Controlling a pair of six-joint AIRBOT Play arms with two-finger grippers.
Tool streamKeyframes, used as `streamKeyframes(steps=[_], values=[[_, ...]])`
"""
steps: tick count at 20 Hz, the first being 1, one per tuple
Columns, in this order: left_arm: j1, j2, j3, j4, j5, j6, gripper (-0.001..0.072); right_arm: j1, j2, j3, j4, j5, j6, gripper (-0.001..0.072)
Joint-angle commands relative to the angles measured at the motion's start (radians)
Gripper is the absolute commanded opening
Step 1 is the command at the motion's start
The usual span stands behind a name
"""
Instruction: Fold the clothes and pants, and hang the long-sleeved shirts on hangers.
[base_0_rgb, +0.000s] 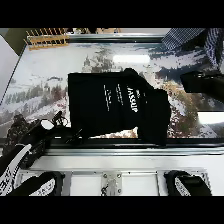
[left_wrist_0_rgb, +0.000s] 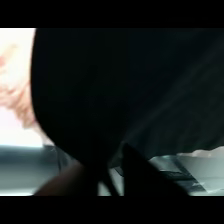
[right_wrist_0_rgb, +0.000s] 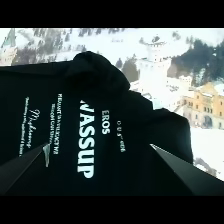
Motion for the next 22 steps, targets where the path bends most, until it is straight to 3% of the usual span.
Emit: streamKeyframes(steps=[1,5,7,11,16,22], values=[[-0.026,-0.021,0.087,-0.036,0.009,0.008,0.0012,-0.03,-0.002,-0.017,-0.093,-0.072,0.046,0.0676],[0.063,0.063,0.181,0.121,-0.063,0.01,0.0011,-0.227,-0.007,-0.198,-0.115,-0.141,0.074,0.0676],[0.105,0.098,0.211,0.187,-0.099,0.01,0.0011,-0.325,-0.037,-0.335,-0.091,-0.113,0.109,0.0676],[0.131,0.133,0.219,0.224,-0.105,0.012,0.0011,-0.444,-0.212,-0.515,0.067,-0.011,0.083,0.0676],[0.13,0.132,0.219,0.224,-0.101,0.012,0.0011,-0.416,-0.483,-0.517,0.324,0.12,-0.071,0.0674],[0.13,0.132,0.219,0.222,-0.101,0.012,0.0011,-0.264,-0.612,-0.515,0.325,0.237,-0.071,0.0673]])
